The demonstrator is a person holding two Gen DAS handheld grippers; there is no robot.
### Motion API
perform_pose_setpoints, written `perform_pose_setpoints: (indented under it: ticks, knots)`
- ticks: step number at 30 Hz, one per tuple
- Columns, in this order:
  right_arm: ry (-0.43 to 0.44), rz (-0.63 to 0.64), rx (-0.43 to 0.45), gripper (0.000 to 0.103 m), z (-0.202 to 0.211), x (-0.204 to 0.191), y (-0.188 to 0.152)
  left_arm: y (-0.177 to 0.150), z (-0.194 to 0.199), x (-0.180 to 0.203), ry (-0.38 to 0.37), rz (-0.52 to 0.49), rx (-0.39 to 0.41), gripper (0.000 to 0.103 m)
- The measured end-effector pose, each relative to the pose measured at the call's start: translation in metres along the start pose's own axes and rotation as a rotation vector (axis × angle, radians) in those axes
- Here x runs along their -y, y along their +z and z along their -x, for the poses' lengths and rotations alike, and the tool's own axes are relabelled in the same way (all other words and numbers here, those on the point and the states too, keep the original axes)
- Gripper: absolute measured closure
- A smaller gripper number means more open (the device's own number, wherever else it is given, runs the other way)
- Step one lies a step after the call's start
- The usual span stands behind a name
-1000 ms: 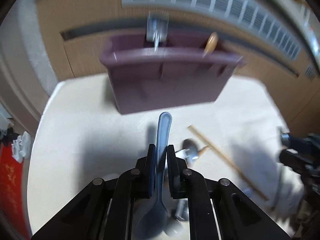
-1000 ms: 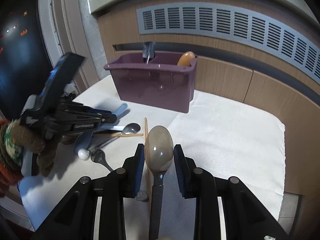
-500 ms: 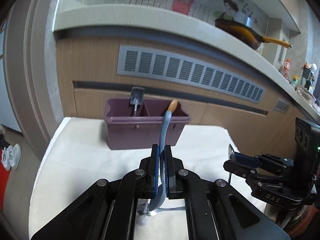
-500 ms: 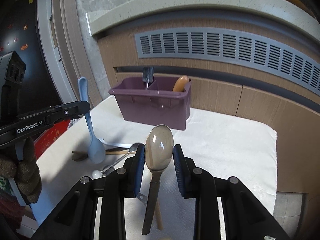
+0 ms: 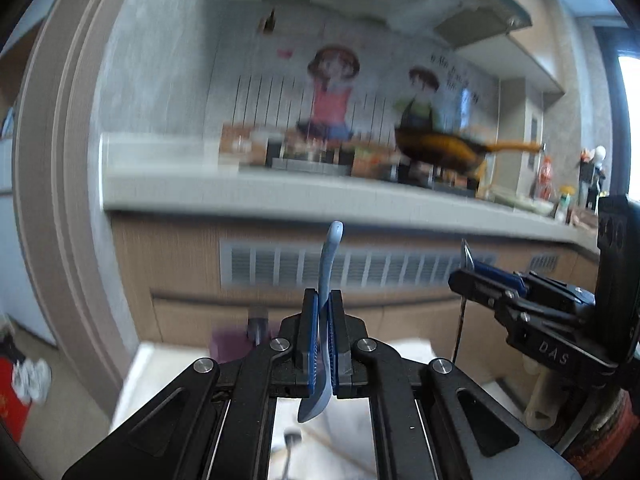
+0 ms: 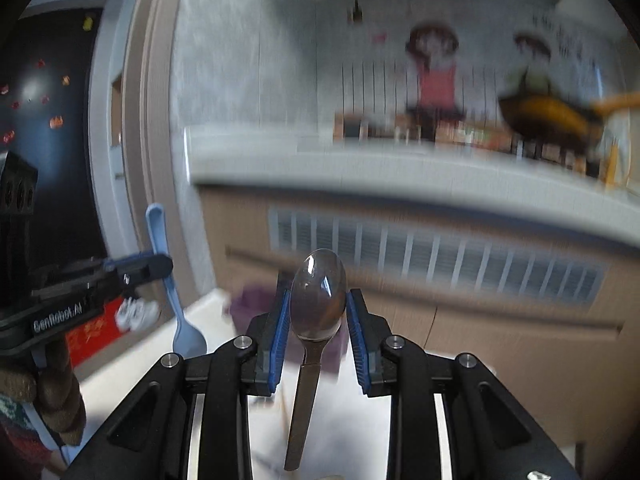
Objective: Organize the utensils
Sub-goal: 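Lift both utensils over the purple caddy and drop them in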
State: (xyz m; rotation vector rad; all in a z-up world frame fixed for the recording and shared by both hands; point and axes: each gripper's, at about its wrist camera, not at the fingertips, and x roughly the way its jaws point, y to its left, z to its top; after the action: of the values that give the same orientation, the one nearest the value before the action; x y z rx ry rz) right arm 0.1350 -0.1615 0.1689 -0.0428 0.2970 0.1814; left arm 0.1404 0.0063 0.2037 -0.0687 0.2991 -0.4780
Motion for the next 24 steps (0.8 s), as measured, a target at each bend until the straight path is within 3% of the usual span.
perform_pose_setpoints:
  ticks: [4,9,13,24]
  knots:
    - [-0.031,0.019,0.117,0.077,-0.001,0.001,0.048,0.033,-0.011,-0.007,0.002,-0.014,0.067,0.098]
    - [-0.041,0.004,0.155,0.077,-0.031,0.007,0.075,0.05,-0.039,-0.036,-0.021,0.047,0.082,0.098]
    - [-0.024,-0.025,0.126,0.077,-0.07,0.014,0.078,0.042,-0.069,-0.058,-0.052,0.09,0.065,0.098]
    - [-0.057,-0.016,0.081,0.077,-0.157,0.004,0.049,-0.004,-0.141,-0.102,-0.026,0.148,-0.029,0.098]
